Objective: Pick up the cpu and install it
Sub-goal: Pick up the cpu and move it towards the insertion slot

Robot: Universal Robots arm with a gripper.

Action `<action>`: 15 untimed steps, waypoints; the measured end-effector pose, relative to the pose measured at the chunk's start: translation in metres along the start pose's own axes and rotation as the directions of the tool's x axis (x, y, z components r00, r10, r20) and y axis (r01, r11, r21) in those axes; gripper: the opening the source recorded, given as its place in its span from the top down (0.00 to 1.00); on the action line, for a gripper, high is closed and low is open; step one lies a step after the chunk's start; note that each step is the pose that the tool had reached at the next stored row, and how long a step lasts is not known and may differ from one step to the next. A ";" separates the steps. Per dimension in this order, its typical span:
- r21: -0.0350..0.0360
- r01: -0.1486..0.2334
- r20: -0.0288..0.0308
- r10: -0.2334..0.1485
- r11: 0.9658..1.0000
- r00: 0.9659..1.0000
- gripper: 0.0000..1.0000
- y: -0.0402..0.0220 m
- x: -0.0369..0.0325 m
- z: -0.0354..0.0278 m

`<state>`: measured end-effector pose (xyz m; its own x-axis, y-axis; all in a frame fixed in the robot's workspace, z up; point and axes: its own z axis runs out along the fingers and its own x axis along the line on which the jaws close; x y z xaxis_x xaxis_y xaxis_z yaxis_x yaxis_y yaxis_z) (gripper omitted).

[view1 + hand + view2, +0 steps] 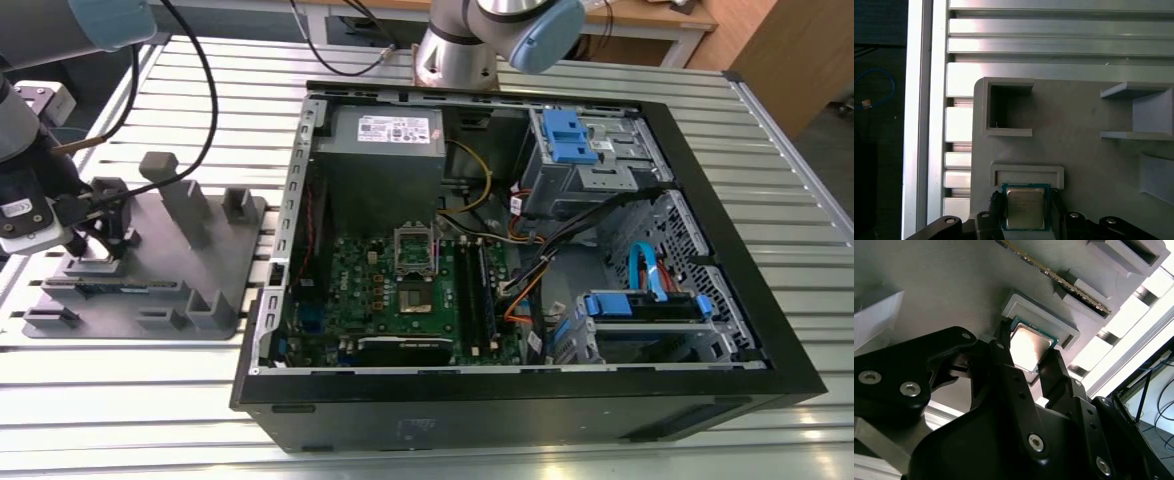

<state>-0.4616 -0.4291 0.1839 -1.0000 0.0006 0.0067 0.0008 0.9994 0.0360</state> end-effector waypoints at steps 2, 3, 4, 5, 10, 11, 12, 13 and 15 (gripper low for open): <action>0.000 0.000 0.000 0.000 1.000 1.000 0.53 0.0000 0.0000 -0.0004; 0.000 0.000 0.000 0.000 1.000 1.000 0.53 0.0000 0.0000 -0.0011; 0.000 0.000 0.000 0.000 1.000 1.000 0.53 0.0000 0.0001 -0.0020; 0.000 0.000 0.000 0.000 1.000 1.000 0.53 0.0001 0.0001 -0.0029; 0.000 0.000 0.000 0.000 1.000 1.000 0.53 0.0003 0.0000 -0.0070; 0.000 0.000 0.000 0.000 1.000 1.000 0.53 0.0003 0.0000 -0.0076; 0.000 0.000 0.000 0.000 1.000 1.000 0.53 0.0003 0.0001 -0.0082; 0.000 0.000 0.000 0.000 1.000 1.000 0.53 0.0003 0.0001 -0.0089; 0.000 0.000 0.000 0.000 1.000 1.000 0.53 0.0004 0.0000 -0.0095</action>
<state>-0.4616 -0.4291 0.1934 -1.0000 0.0006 0.0063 0.0008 0.9993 0.0363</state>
